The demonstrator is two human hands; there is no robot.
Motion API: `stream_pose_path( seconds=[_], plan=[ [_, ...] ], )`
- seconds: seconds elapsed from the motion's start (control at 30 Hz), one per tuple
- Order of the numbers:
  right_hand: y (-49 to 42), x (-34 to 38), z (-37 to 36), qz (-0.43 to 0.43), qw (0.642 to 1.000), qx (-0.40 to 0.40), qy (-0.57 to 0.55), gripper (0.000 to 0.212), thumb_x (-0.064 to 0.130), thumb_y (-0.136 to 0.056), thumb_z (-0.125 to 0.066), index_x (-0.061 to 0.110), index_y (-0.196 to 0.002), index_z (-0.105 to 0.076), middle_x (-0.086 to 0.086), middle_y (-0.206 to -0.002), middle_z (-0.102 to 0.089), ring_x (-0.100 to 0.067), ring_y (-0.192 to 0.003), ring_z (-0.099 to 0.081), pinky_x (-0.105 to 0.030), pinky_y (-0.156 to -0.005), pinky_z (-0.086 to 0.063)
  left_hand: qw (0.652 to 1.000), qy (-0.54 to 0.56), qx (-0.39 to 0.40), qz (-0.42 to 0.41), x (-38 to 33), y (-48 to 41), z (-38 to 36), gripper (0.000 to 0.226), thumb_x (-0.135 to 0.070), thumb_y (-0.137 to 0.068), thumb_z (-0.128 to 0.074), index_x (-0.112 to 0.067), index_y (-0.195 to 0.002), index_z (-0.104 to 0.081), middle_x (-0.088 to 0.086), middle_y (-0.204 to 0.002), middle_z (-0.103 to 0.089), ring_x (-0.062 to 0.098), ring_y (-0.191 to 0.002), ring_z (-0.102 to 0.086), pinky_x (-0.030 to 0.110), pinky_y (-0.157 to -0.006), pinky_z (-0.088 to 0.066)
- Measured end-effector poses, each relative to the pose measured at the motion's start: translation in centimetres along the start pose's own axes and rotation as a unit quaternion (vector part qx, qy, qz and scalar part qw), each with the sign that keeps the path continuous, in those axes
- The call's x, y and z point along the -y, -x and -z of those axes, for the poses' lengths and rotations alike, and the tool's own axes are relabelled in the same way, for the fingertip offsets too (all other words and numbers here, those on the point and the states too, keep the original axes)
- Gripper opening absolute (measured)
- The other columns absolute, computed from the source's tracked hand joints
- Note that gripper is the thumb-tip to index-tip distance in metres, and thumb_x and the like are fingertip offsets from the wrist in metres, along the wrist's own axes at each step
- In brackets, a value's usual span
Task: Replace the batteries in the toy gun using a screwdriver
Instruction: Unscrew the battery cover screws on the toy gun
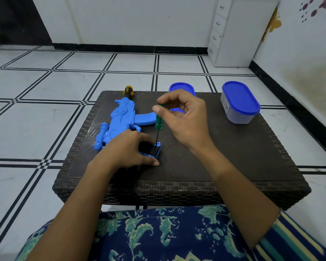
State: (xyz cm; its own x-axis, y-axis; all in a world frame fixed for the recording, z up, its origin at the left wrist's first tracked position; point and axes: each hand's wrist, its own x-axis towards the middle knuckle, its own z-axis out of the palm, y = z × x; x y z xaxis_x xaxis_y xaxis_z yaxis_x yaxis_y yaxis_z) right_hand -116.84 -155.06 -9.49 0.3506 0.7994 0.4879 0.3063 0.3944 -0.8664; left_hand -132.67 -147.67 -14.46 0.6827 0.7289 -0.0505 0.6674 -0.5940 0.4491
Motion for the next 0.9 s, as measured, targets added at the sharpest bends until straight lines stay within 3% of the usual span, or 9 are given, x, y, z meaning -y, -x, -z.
stream_pose_path(
  seconds=[0.23,0.4,0.5,0.67,0.73,0.9],
  plan=[
    [0.07,-0.25,-0.07,0.006,1.0,0.009,0.013,0.016,0.002,-0.081,-0.077,0.014,-0.085,-0.068,0.0,-0.085,-0.069,-0.01,-0.078,-0.066,-0.042,-0.067,-0.061,1.0,-0.002,-0.002,-0.002,0.09,-0.03,-0.06,0.071,-0.065,-0.058,-0.079,-0.032,-0.119,-0.065,-0.008,-0.108,-0.069,0.01,-0.103,-0.061,0.037,-0.087,-0.052],
    [0.05,-0.2,-0.1,0.0,1.0,0.022,0.002,0.017,0.0,-0.08,-0.076,0.014,-0.085,-0.067,0.003,-0.084,-0.068,-0.005,-0.075,-0.065,-0.033,-0.067,-0.062,1.0,-0.002,-0.001,-0.005,0.03,-0.06,-0.04,0.071,-0.065,-0.057,-0.078,-0.032,-0.119,-0.065,-0.01,-0.106,-0.069,0.009,-0.101,-0.061,0.036,-0.087,-0.052],
    [0.09,-0.32,-0.09,0.005,1.0,0.027,0.006,0.017,0.0,-0.08,-0.077,0.013,-0.086,-0.068,0.002,-0.085,-0.069,-0.01,-0.078,-0.067,-0.035,-0.068,-0.062,1.0,-0.005,-0.001,-0.005,0.04,-0.04,-0.05,0.071,-0.064,-0.058,-0.079,-0.031,-0.119,-0.065,-0.009,-0.106,-0.069,0.01,-0.101,-0.061,0.036,-0.087,-0.052],
    [-0.05,-0.09,0.17,0.028,1.0,-0.004,0.0,0.013,0.0,-0.08,-0.077,0.007,-0.087,-0.069,-0.003,-0.084,-0.068,-0.008,-0.076,-0.065,-0.03,-0.066,-0.061,1.0,-0.004,0.003,-0.009,0.12,-0.07,-0.05,0.065,-0.065,-0.057,-0.079,-0.032,-0.112,-0.067,-0.01,-0.095,-0.068,0.012,-0.094,-0.061,0.034,-0.08,-0.052],
    [-0.14,-0.13,0.34,0.024,1.0,-0.008,0.002,0.012,0.0,-0.08,-0.077,0.004,-0.088,-0.069,-0.003,-0.085,-0.068,-0.008,-0.076,-0.065,-0.029,-0.066,-0.061,1.0,-0.003,0.003,-0.008,0.13,-0.09,-0.01,0.068,-0.065,-0.058,-0.079,-0.032,-0.116,-0.066,-0.01,-0.102,-0.068,0.01,-0.098,-0.061,0.035,-0.084,-0.052],
    [0.0,-0.41,0.03,0.022,1.0,0.011,0.01,0.013,0.001,-0.079,-0.077,0.009,-0.086,-0.069,0.001,-0.084,-0.068,-0.008,-0.076,-0.066,-0.035,-0.068,-0.062,1.0,-0.007,-0.005,-0.008,-0.06,-0.06,0.02,0.068,-0.064,-0.058,-0.079,-0.031,-0.117,-0.066,-0.009,-0.103,-0.069,0.009,-0.098,-0.061,0.035,-0.085,-0.052]
  ],
)
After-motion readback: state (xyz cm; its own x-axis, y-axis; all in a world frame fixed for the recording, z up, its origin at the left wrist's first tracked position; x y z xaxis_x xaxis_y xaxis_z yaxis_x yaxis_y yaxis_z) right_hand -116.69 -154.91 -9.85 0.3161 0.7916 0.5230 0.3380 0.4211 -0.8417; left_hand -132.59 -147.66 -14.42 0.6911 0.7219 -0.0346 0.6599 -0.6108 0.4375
